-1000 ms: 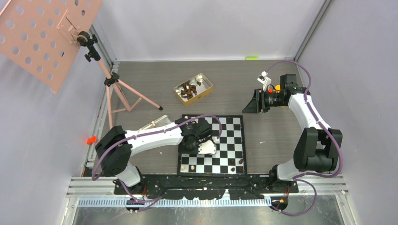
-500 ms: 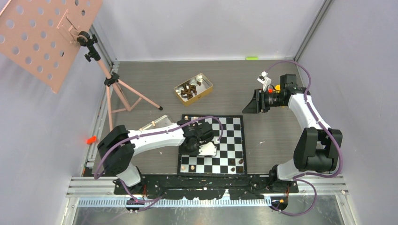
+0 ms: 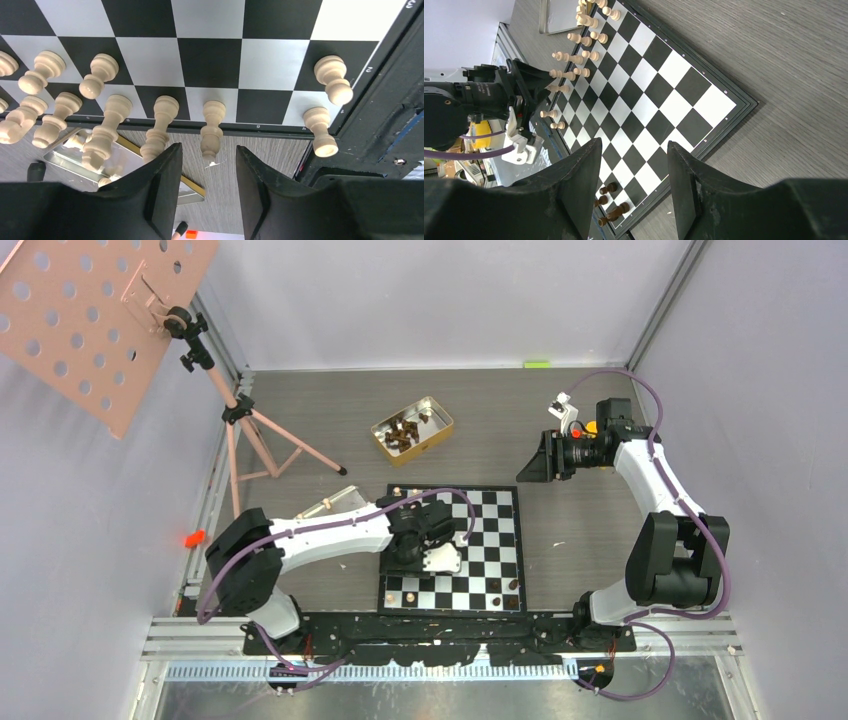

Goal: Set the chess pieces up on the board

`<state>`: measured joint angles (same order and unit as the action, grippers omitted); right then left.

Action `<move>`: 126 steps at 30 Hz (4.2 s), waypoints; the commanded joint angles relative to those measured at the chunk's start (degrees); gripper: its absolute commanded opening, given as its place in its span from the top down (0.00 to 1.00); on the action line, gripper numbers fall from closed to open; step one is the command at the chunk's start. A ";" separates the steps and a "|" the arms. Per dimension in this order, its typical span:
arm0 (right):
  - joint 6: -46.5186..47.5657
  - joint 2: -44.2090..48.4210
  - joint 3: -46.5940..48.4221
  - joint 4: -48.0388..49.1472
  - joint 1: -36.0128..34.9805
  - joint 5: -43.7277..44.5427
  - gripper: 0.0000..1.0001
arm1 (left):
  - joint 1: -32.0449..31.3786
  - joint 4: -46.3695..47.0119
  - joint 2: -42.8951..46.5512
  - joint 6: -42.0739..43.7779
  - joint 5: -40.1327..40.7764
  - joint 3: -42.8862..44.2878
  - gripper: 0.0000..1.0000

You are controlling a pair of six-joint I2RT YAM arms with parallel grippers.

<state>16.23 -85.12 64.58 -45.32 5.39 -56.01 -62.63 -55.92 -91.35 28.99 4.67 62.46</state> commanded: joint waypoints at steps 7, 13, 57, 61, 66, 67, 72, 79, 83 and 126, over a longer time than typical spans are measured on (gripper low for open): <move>0.92 1.12 0.15 -0.01 0.24 -0.44 0.44 | 4.63 -3.01 11.44 0.62 -4.29 5.38 0.46; 0.82 1.85 -0.05 0.01 0.28 -0.46 0.44 | 21.77 -1.05 14.93 -0.68 -9.75 6.44 0.37; 2.63 0.14 -0.15 -1.52 0.24 0.55 0.45 | 44.53 13.22 -13.19 -26.91 -19.85 7.64 0.46; 2.76 0.16 -0.17 -1.76 0.24 0.51 0.45 | 44.53 14.05 -13.07 -27.23 -18.57 7.42 0.46; 2.93 -0.11 -0.02 -1.89 0.24 0.40 0.45 | 44.53 14.06 -12.62 -26.75 -16.54 6.95 0.47; 3.00 -0.16 0.01 -1.92 0.24 0.38 0.45 | 44.54 14.04 -12.42 -26.48 -16.02 6.73 0.48; 3.20 -0.65 0.17 -2.26 0.26 0.33 0.46 | 44.55 13.47 -11.25 -24.53 -13.19 5.88 0.50; 3.62 -1.15 0.29 -2.66 0.25 0.22 0.46 | 44.57 11.18 -8.21 -22.57 -12.90 5.04 0.50; 3.88 -1.49 0.49 -3.08 0.24 0.13 0.46 | 44.53 9.31 -7.33 -21.69 -15.51 4.74 0.45; 3.98 -0.61 0.24 -3.54 0.24 -0.50 0.46 | 44.53 12.11 -8.12 -21.26 -14.88 3.03 0.71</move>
<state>19.38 -86.54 64.05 -48.56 5.39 -55.37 -18.26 -45.54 -100.97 6.52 -12.84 65.93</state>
